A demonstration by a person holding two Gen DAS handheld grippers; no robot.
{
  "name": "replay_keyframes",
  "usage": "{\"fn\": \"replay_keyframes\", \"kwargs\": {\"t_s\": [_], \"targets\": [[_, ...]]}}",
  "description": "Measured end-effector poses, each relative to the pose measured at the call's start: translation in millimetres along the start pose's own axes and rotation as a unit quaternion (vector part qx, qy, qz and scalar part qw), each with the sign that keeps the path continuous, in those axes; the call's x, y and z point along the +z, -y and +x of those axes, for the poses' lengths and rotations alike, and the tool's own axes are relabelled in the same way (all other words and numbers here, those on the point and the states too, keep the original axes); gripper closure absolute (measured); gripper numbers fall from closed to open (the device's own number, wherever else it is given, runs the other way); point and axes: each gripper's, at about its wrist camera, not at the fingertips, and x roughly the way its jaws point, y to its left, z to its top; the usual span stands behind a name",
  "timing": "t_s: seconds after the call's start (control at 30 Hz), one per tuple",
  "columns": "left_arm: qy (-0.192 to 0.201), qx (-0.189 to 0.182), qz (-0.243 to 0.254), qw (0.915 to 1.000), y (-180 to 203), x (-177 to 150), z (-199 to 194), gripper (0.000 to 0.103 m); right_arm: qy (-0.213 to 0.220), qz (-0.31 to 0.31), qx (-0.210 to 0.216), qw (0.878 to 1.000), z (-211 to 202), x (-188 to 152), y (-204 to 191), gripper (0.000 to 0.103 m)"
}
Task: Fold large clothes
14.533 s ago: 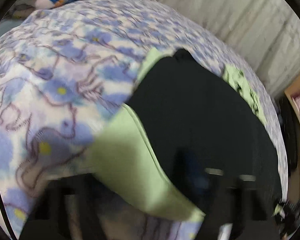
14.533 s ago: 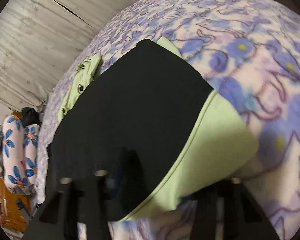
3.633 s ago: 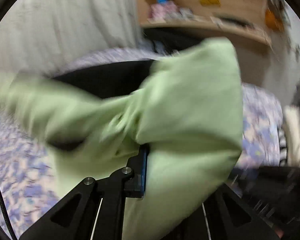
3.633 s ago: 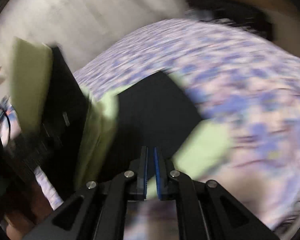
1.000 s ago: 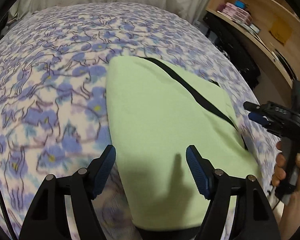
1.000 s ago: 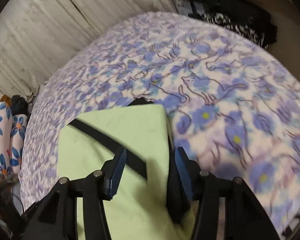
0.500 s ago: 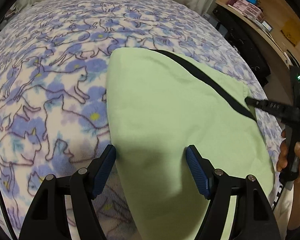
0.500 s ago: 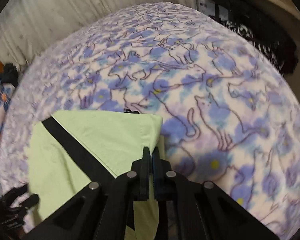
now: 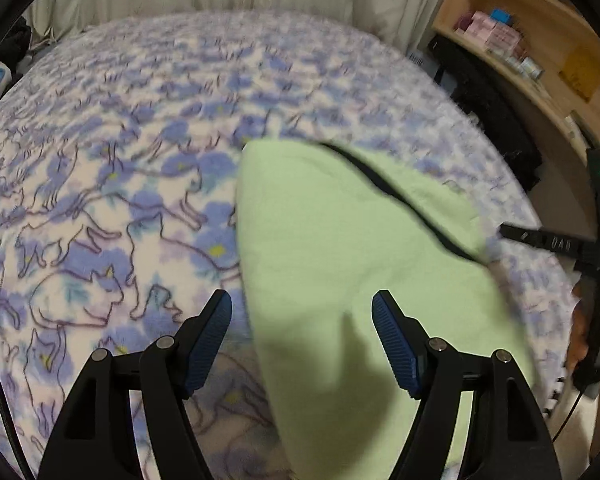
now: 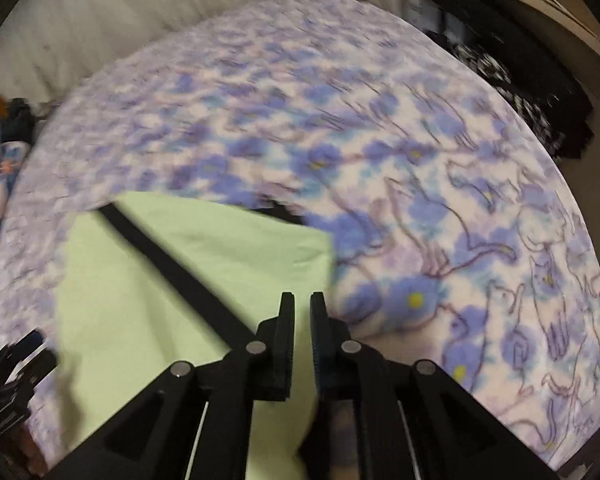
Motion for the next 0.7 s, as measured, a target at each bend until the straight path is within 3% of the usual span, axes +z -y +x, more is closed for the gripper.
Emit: {"fn": "replay_keyframes", "kwargs": {"t_s": [0.03, 0.1, 0.17, 0.23, 0.37, 0.5, 0.6, 0.7], "targets": [[0.007, -0.004, -0.001, 1.0000, 4, -1, -6, 0.032, -0.001, -0.006, 0.016, 1.000, -4, -4, -8, 0.095], [0.016, -0.010, 0.001, 0.9998, 14, -5, -14, 0.047, -0.016, -0.014, 0.065, 0.998, -6, -19, -29, 0.095], [0.011, -0.023, 0.005, 0.9997, 26, -12, -12, 0.055, -0.029, -0.013, 0.097, 0.995, 0, -30, -44, 0.095], [0.001, -0.033, 0.005, 0.9994, 33, -17, -4, 0.057, -0.042, -0.022, 0.108, 0.993, 11, -42, -56, 0.095], [-0.033, -0.021, 0.024, 0.9989, 44, -37, 23, 0.062, -0.059, -0.033, 0.072, 0.995, 33, -49, -57, 0.095], [-0.020, 0.009, 0.041, 0.9989, 40, -41, 24, 0.062, -0.053, -0.014, -0.020, 0.998, 36, -45, -10, 0.096], [-0.025, -0.006, 0.024, 0.9994, 28, -39, 23, 0.062, -0.071, 0.030, -0.007, 0.997, 36, -47, 27, 0.102], [-0.029, -0.010, 0.018, 0.9994, 25, -38, 23, 0.062, -0.073, 0.034, -0.031, 0.996, 34, -53, 41, 0.099]]}}
